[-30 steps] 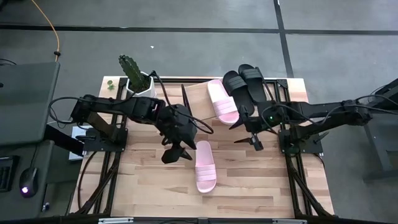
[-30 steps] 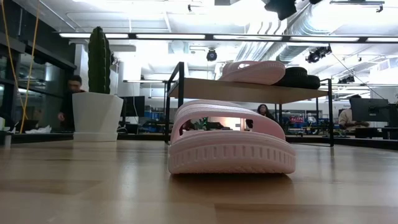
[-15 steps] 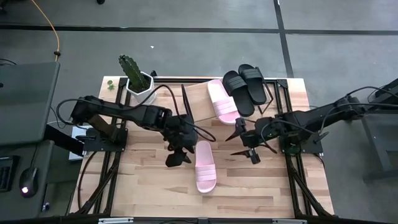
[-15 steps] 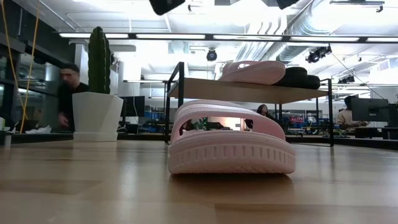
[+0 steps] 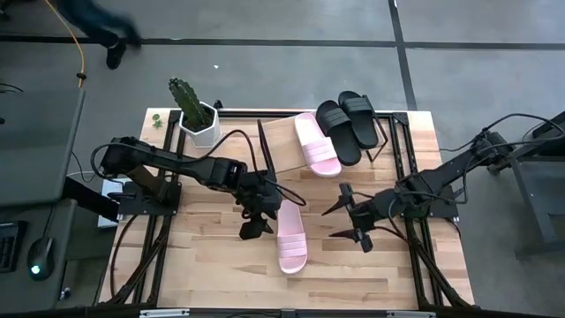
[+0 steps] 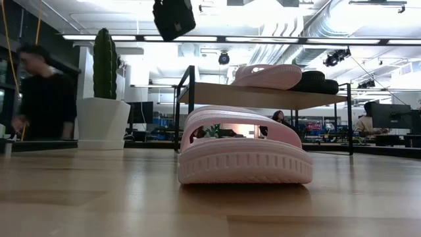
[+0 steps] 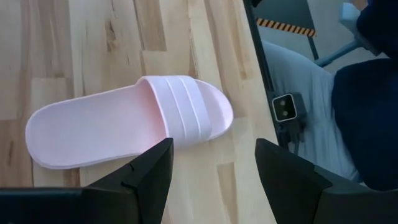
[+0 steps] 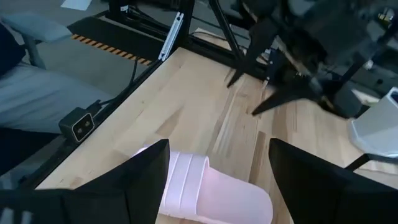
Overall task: Pick and place slides into the shelf
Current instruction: Put the pink slide on the shelf
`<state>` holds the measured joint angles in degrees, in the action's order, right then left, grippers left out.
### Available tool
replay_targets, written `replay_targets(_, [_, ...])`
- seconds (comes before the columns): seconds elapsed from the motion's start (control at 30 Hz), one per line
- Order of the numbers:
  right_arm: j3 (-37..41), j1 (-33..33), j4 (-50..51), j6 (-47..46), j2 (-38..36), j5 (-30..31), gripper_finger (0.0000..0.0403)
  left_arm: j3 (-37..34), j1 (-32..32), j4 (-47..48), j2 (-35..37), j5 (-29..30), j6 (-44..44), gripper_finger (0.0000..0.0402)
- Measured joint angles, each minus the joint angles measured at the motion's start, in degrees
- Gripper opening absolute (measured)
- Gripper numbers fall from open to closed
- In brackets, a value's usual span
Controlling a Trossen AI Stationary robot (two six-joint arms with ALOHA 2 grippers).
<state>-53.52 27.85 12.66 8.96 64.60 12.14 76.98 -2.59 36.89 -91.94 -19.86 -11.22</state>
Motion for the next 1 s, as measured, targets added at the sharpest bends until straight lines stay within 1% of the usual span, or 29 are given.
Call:
replay_targets(0.23, [0.0, 3.73, -1.93, 0.25, 0.0, 4.43, 0.0266, -4.13, 0.0, -5.19, 0.0, 0.21, -0.98, 0.0216])
replay_targets(0.33, [0.0, 4.39, -2.24, 0.38, -0.02, 4.62, 0.0266, -6.19, 0.0, -8.21, 0.0, 0.48, -1.1, 0.0216])
replay_targets(0.4, [0.0, 4.82, -2.27, 0.43, -0.02, 4.69, 0.0266, -7.97, 0.06, -10.28, 0.0, 1.8, -1.57, 0.0216])
replay_targets(0.6, [0.0, 5.21, -2.24, 1.38, -0.02, 6.12, 0.0266, -13.25, 3.27, -14.83, 0.0, 2.44, -4.4, 0.0216])
replay_targets(0.67, [0.0, 5.21, -2.31, 1.65, -0.02, 6.15, 0.0266, -14.96, 4.51, -16.67, -0.02, 1.45, -4.73, 0.0216])
replay_targets(0.8, [0.0, 5.21, -2.64, 1.82, -0.02, 6.17, 0.0266, -18.91, 6.49, -22.92, -0.04, -2.42, -7.2, 0.0216])
replay_targets(1.0, [0.0, 5.21, -2.63, 1.82, -0.02, 6.17, 0.0266, -23.78, 6.28, -31.85, -0.37, -4.8, -10.35, 0.0216])
